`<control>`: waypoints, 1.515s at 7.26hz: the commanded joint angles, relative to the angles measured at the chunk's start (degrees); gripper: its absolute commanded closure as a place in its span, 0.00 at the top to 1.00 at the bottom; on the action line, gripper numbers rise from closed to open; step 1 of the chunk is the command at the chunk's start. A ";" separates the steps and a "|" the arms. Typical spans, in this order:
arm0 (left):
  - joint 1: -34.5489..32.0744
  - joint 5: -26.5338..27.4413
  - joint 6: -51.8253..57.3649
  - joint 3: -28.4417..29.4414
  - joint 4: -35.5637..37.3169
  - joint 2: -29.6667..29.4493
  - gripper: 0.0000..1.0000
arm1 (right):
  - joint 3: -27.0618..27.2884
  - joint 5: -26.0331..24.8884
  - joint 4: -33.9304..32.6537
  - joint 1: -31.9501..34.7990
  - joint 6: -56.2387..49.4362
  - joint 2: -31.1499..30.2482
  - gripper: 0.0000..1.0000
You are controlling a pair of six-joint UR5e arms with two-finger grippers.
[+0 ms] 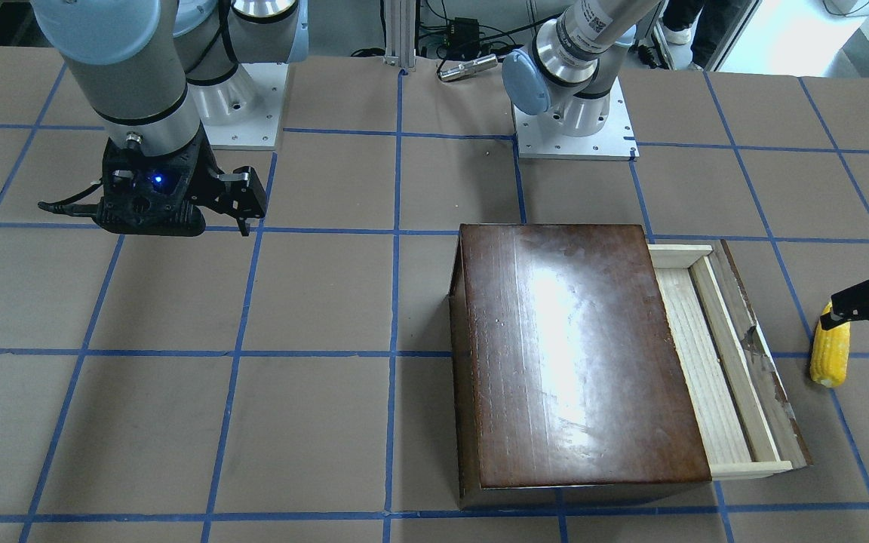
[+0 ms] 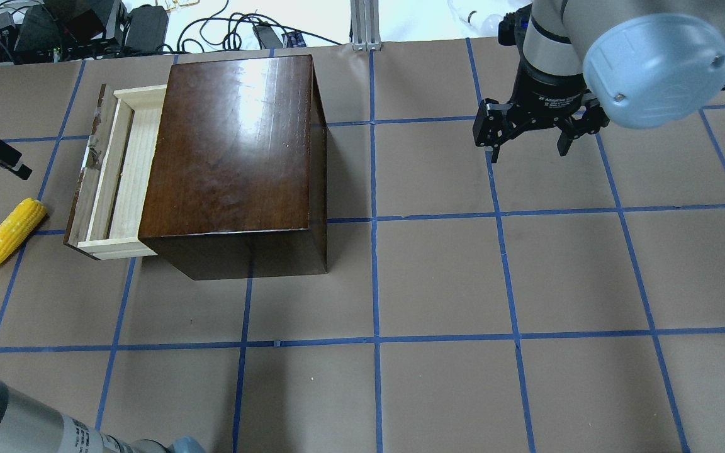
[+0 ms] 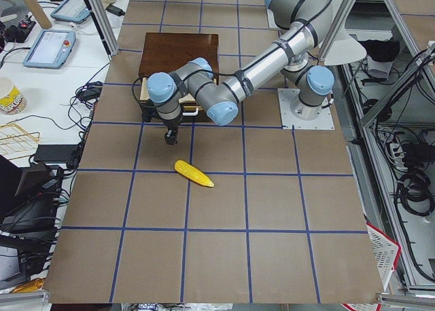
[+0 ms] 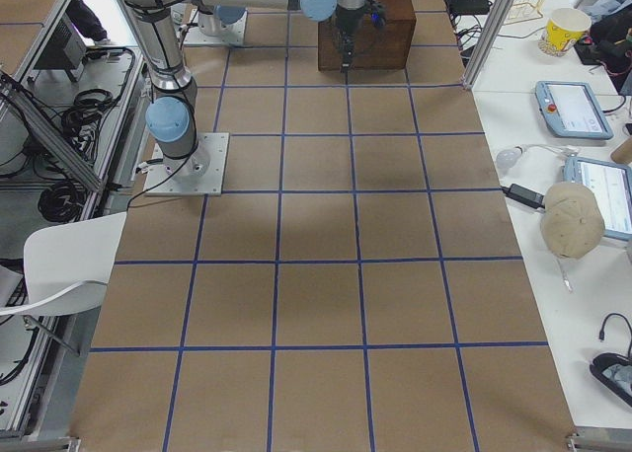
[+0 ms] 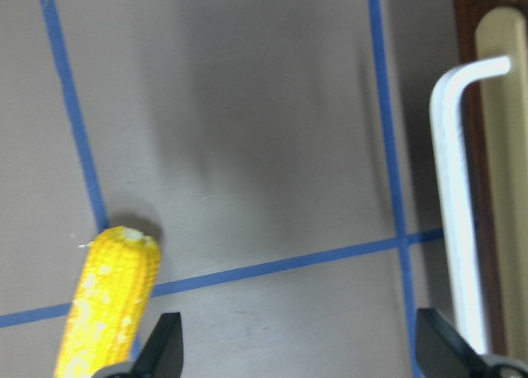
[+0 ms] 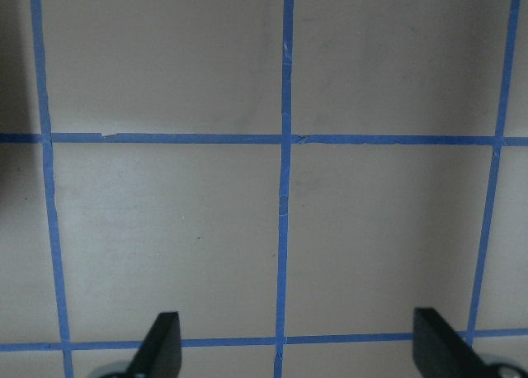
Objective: Open drawer and put corn inside
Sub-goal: 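Release the handle and move the left gripper to the yellow corn, then grasp the yellow corn cob with the left gripper and lift it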
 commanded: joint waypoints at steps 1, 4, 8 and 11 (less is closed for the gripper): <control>1.54 2.95 12.23 -1.17 6.10 -1.49 1.00 | 0.00 0.00 -0.09 0.00 0.00 0.00 1.00; 3.99 5.33 23.39 -7.74 16.84 -3.60 1.00 | 0.00 0.00 -0.09 0.00 0.00 0.00 1.00; 6.38 5.59 27.73 -9.44 20.22 -6.67 1.00 | 0.00 0.00 -0.09 0.00 0.00 0.00 1.00; 6.47 5.24 27.65 -9.79 20.12 -8.34 1.00 | 0.00 0.00 0.00 0.00 0.00 0.00 1.00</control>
